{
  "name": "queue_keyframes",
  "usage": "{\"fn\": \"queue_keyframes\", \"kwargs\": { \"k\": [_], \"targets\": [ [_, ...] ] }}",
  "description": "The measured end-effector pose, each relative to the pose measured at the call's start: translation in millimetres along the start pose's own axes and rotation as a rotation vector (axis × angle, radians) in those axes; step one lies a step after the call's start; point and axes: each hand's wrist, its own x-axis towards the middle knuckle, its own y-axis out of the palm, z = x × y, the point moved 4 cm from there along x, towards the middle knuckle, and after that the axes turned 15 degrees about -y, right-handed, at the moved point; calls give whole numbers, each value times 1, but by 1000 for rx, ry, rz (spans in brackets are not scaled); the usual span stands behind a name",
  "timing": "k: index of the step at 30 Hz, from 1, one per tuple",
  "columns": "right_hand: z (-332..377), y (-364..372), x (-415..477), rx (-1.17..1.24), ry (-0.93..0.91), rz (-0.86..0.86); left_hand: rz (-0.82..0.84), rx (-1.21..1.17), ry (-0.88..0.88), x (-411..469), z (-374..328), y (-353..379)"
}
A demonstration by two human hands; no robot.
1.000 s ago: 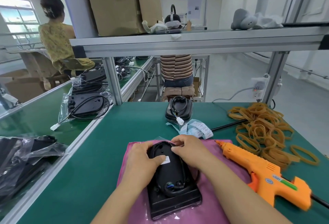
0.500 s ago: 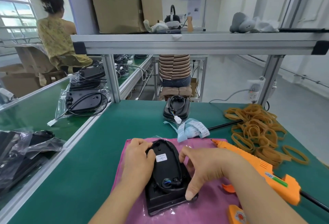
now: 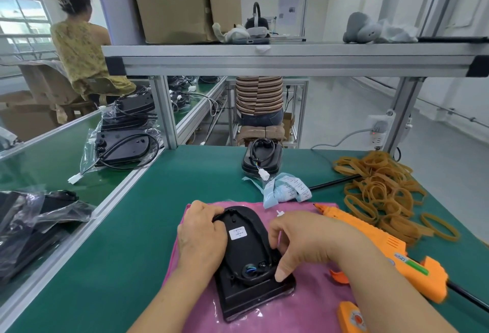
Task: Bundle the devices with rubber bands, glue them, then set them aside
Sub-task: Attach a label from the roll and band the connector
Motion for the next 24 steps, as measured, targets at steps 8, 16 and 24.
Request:
{"fn": "queue_keyframes", "kwargs": {
  "k": [8, 16, 24],
  "targets": [
    [6, -11, 5, -4, -60, -24, -44, 116, 50, 0, 0, 1],
    [4, -10, 15, -42, -35, 42, 49, -64, 47, -2, 2, -2],
    [2, -15, 5, -96, -32, 116, 29, 275, 82, -5, -2, 6]
  ]
}}
